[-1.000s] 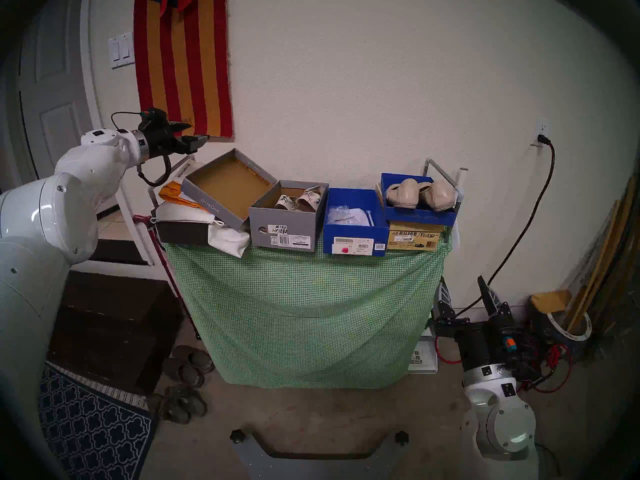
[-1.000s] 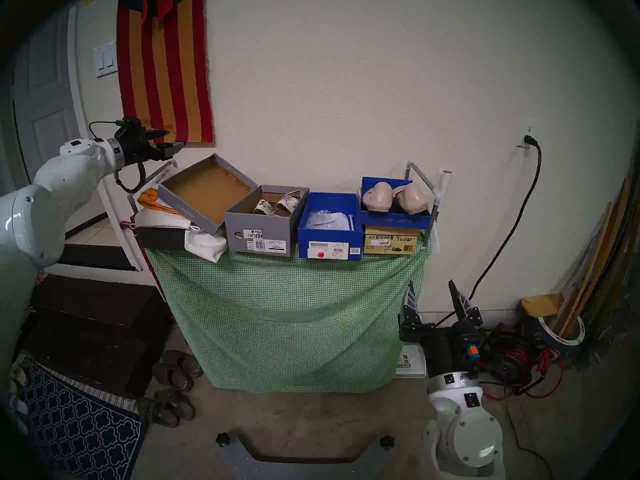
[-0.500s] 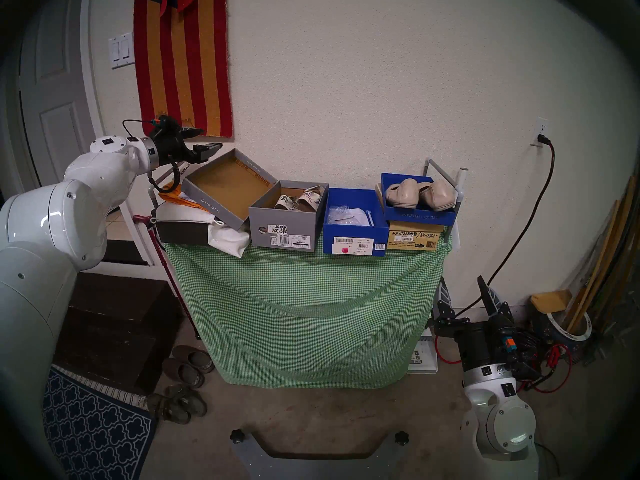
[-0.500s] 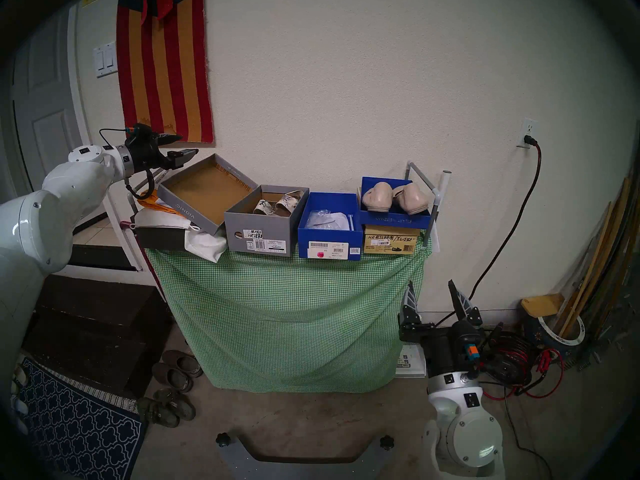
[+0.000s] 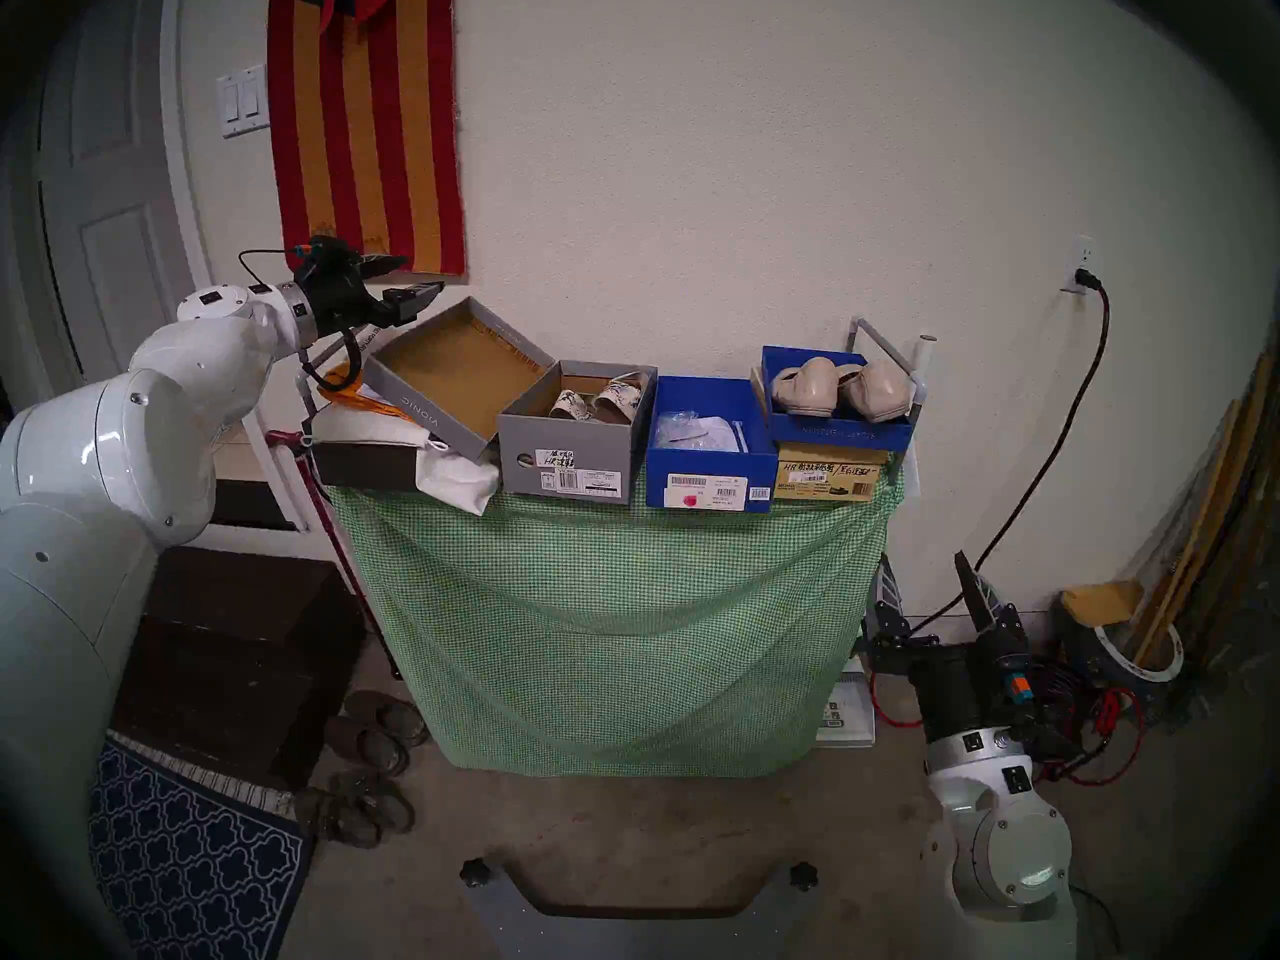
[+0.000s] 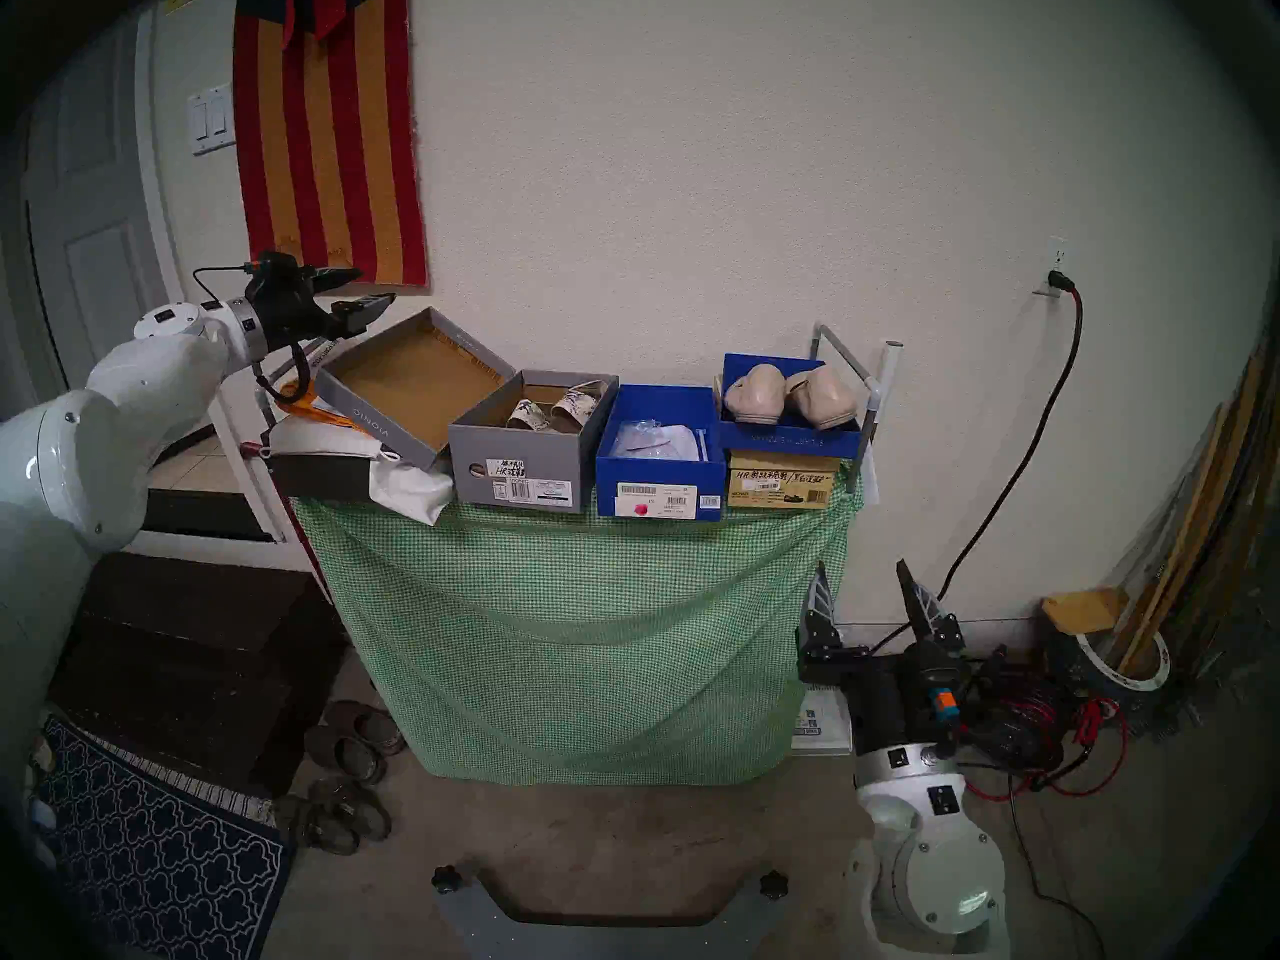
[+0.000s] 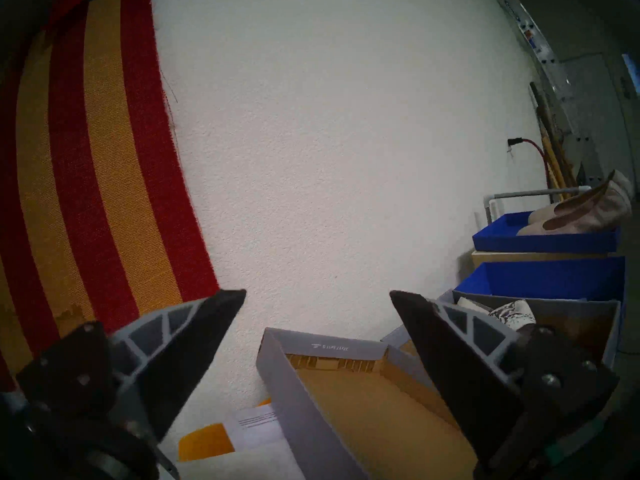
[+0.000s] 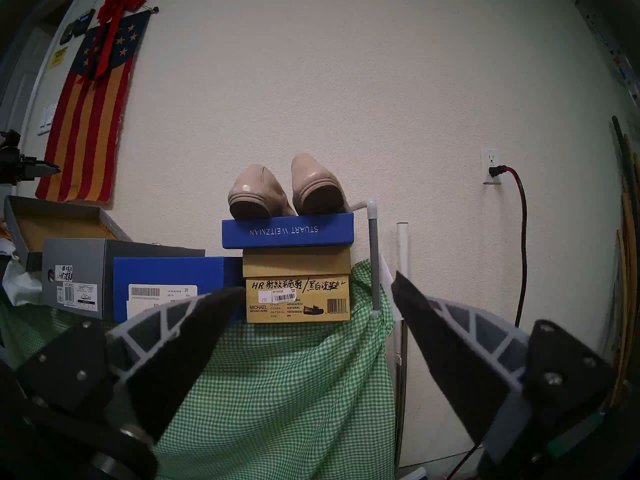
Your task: Put shoes into shoe box
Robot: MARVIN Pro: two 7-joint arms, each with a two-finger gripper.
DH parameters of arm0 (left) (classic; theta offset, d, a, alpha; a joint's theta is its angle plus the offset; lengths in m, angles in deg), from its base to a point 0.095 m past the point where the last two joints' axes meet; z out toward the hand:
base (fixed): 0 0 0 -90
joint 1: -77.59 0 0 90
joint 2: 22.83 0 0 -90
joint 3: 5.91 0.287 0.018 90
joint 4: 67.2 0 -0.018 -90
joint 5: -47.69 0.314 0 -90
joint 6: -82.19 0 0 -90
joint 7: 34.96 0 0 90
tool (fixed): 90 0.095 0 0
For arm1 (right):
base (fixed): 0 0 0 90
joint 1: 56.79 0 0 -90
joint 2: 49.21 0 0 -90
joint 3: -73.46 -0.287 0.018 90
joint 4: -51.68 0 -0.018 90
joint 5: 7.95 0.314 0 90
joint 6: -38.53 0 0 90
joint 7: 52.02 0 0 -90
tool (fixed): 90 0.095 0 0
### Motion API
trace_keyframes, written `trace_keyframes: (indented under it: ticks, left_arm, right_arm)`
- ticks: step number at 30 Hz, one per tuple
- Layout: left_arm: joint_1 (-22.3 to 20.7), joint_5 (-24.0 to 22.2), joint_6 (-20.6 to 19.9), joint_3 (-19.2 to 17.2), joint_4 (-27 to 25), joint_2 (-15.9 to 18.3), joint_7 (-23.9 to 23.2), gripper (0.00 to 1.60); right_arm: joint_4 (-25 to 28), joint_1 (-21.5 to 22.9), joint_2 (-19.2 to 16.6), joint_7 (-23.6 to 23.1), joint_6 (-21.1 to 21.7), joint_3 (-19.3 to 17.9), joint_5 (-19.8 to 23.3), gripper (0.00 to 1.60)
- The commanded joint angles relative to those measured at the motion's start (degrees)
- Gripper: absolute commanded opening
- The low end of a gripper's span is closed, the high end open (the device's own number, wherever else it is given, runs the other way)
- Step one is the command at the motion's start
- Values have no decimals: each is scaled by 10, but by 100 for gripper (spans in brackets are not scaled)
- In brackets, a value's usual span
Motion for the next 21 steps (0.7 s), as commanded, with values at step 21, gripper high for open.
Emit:
trace_keyframes:
  ticks: [21]
  left_arm:
    - [53,-58,40,-73,-8,70,-47,160]
  right_arm:
    - [1,0,-1,0,0,1,0,160]
